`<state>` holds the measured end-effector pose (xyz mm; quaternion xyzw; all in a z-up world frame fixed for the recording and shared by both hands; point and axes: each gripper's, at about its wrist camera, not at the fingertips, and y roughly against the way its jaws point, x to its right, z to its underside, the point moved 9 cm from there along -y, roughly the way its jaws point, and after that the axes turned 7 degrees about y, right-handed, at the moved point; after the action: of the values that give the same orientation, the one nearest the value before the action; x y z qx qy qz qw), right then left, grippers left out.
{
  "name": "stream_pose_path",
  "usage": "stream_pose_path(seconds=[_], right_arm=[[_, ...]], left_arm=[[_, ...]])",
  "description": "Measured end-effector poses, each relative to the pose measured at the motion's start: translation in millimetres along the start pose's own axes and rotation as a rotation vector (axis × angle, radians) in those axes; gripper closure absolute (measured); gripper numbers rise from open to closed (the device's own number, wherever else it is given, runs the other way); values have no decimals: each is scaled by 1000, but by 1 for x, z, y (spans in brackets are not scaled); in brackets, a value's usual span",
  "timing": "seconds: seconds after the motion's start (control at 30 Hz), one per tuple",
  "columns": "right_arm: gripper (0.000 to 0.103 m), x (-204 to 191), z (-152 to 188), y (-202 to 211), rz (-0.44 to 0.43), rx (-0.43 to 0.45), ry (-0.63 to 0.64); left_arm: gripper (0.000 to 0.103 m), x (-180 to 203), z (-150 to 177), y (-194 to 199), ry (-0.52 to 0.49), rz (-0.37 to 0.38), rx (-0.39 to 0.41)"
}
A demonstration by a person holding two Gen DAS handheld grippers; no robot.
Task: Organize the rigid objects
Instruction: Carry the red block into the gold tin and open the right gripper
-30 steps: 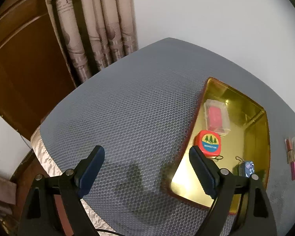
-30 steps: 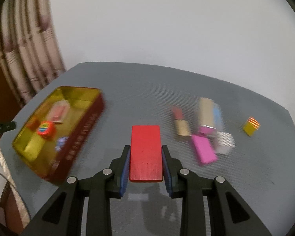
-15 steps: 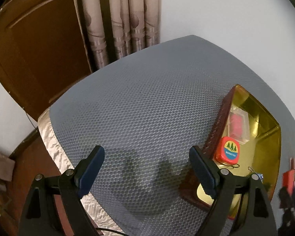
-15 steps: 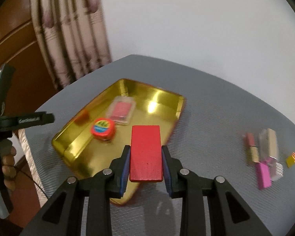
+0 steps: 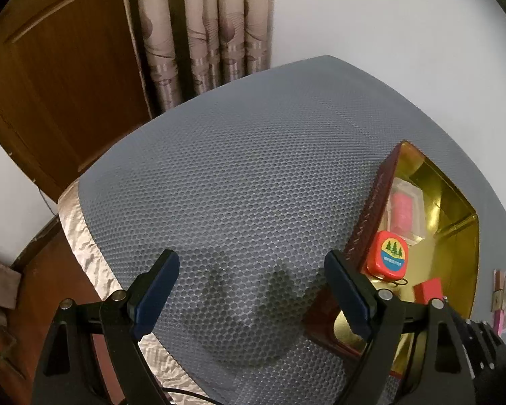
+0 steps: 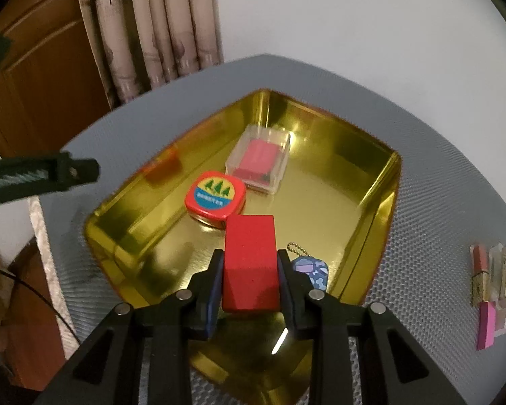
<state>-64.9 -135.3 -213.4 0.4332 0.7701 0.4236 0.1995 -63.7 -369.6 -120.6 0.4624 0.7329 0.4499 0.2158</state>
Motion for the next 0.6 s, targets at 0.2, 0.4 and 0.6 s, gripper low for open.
stream_pose_path(seconds=[0.2, 0.4, 0.6], right_arm=[[73, 0, 4, -10, -7, -21, -4], [73, -6, 5, -12, -11, -18, -6], [73, -7, 8, -10, -22, -17, -15]], left_arm=[[17, 1, 0, -1, 4, 0, -6], [17, 2, 1, -1, 5, -2, -7], [17, -4, -1, -1, 8, -9, -14]])
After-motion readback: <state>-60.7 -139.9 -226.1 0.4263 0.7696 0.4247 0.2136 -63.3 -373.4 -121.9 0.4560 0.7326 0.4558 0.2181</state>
